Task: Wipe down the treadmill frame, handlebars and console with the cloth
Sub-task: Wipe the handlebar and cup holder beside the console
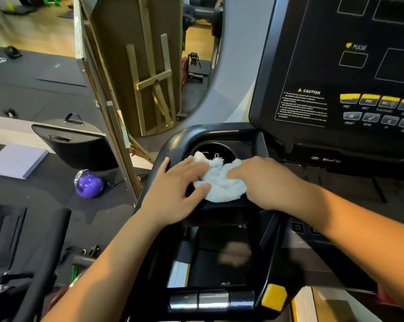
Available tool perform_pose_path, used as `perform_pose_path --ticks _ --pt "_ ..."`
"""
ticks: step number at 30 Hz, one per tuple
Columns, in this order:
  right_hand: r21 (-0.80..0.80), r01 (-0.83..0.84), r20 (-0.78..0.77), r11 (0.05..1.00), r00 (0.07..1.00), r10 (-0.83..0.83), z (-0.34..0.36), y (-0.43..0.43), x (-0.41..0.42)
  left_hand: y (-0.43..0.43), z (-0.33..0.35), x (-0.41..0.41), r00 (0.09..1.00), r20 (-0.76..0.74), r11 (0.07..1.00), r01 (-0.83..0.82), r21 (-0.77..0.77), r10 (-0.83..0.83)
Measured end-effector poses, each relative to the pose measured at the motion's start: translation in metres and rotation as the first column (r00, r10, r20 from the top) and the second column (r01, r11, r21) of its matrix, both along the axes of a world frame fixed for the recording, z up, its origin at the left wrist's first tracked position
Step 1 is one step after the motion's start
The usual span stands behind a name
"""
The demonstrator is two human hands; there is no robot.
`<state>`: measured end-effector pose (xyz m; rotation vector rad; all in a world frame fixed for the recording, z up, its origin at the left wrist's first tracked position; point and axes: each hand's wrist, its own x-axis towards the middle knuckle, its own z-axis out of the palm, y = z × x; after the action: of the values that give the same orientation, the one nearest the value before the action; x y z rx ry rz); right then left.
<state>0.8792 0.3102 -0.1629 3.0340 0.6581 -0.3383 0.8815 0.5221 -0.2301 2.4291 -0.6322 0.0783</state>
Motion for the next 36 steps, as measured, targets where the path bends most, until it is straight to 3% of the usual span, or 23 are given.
perform_pose_path --ticks 2,4,6,10,12,14,16,19,22,26,28,31,33,34,36 --pt "0.329 0.027 -0.097 0.944 0.995 0.005 -0.012 0.021 -0.006 0.001 0.001 -0.001 1.000 0.010 0.999 0.001 -0.044 0.000" --pt "0.471 0.032 -0.113 0.881 0.993 0.024 -0.021 0.033 -0.014 0.003 0.002 -0.004 1.000 0.007 0.994 0.006 -0.105 -0.005" --pt "0.502 -0.001 -0.047 0.865 0.998 0.029 -0.023 0.027 -0.021 0.005 0.001 -0.008 0.999 0.039 0.995 0.034 -0.093 -0.031" --pt "0.354 -0.061 0.190 0.933 0.982 -0.008 -0.009 -0.013 -0.022 0.004 0.004 -0.016 0.990 0.119 0.993 0.070 0.091 -0.081" --pt "0.379 -0.093 0.192 0.921 0.981 0.020 0.000 -0.020 -0.024 0.003 0.005 -0.020 0.984 0.143 0.986 0.081 0.148 -0.102" --pt "0.481 -0.086 0.189 0.872 0.982 -0.007 0.008 -0.024 -0.024 0.004 0.009 -0.019 0.982 0.151 0.980 0.082 0.180 -0.110" --pt "0.645 -0.021 0.139 0.764 0.986 -0.090 0.020 -0.026 -0.020 0.006 0.015 -0.016 0.973 0.180 0.976 0.113 0.186 -0.147" --pt "0.747 0.106 0.033 0.657 0.980 -0.196 0.033 -0.026 -0.003 0.010 0.034 -0.007 0.969 0.210 0.992 0.127 0.015 -0.128" --pt "0.750 0.163 0.028 0.641 0.960 -0.277 0.031 -0.023 0.012 0.010 0.045 0.004 0.991 0.130 0.977 0.068 -0.203 -0.041" --pt "0.480 0.109 0.010 0.870 0.991 -0.130 0.027 -0.026 0.008 0.007 0.036 0.006 0.998 0.056 0.969 0.028 -0.244 -0.015" --pt "0.392 0.103 0.096 0.914 0.984 -0.152 0.029 -0.028 0.009 0.012 0.037 0.007 0.995 0.076 0.961 -0.037 -0.272 0.059" --pt "0.437 0.000 0.412 0.899 0.889 -0.200 0.041 -0.025 0.012 0.015 0.047 0.012 0.973 0.188 0.942 -0.066 -0.329 0.134" --pt "0.439 -0.096 0.555 0.893 0.811 -0.186 0.044 -0.019 0.007 0.017 0.054 0.016 0.939 0.288 0.960 -0.113 -0.254 0.187" --pt "0.401 -0.117 0.565 0.909 0.813 -0.145 0.039 -0.018 0.005 0.019 0.055 0.016 0.927 0.347 0.986 -0.100 -0.132 0.141" --pt "0.335 -0.055 0.370 0.941 0.926 -0.078 0.018 -0.019 0.006 0.023 0.047 0.016 0.930 0.363 0.989 -0.001 0.149 -0.054"
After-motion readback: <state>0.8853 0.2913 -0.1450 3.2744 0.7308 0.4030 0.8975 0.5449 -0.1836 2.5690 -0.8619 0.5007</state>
